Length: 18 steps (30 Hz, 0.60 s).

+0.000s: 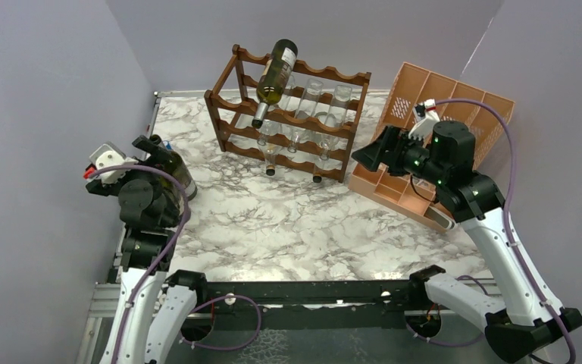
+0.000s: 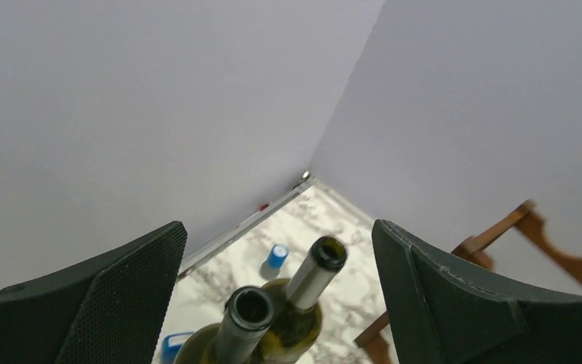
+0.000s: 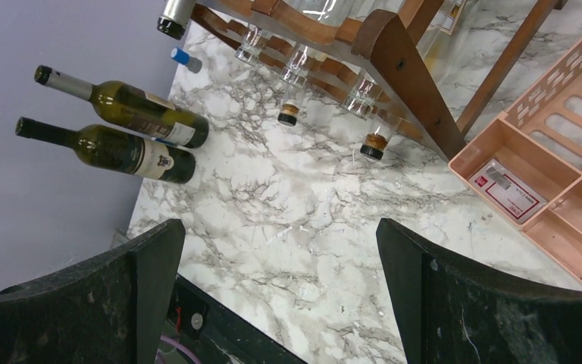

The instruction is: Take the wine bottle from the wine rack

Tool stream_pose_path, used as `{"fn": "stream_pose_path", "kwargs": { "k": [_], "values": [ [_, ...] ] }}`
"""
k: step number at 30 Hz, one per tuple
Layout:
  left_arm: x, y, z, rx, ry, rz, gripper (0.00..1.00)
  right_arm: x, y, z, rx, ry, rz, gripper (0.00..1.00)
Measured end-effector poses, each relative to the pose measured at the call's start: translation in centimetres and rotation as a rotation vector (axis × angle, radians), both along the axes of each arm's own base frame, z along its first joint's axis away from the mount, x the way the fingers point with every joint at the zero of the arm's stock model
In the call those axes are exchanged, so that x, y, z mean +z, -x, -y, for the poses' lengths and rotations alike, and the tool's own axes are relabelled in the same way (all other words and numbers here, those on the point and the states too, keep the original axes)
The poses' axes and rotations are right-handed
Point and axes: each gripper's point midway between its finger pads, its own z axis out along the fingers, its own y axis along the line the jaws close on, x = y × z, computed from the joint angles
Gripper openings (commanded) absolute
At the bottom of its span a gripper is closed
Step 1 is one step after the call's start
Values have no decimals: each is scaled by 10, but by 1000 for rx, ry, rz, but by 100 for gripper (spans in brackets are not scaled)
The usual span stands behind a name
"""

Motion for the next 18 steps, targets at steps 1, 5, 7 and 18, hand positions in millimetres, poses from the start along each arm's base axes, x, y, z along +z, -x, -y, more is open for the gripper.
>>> {"fn": "stream_pose_path", "kwargs": {
  "k": [1, 5, 7, 18],
  "values": [
    [10, 3, 2, -15, 3, 26, 99, -1, 0, 0, 0, 1, -4, 99],
    [47, 5, 21, -140, -21, 111, 99, -6, -4, -2, -3, 2, -27, 100],
    [59, 1, 37, -236, -63, 129, 98, -7, -6, -3, -6, -1, -38, 99],
    [99, -76, 153, -798, -269, -6, 98, -9, -16, 4, -118, -31, -124, 100]
  ]
}}
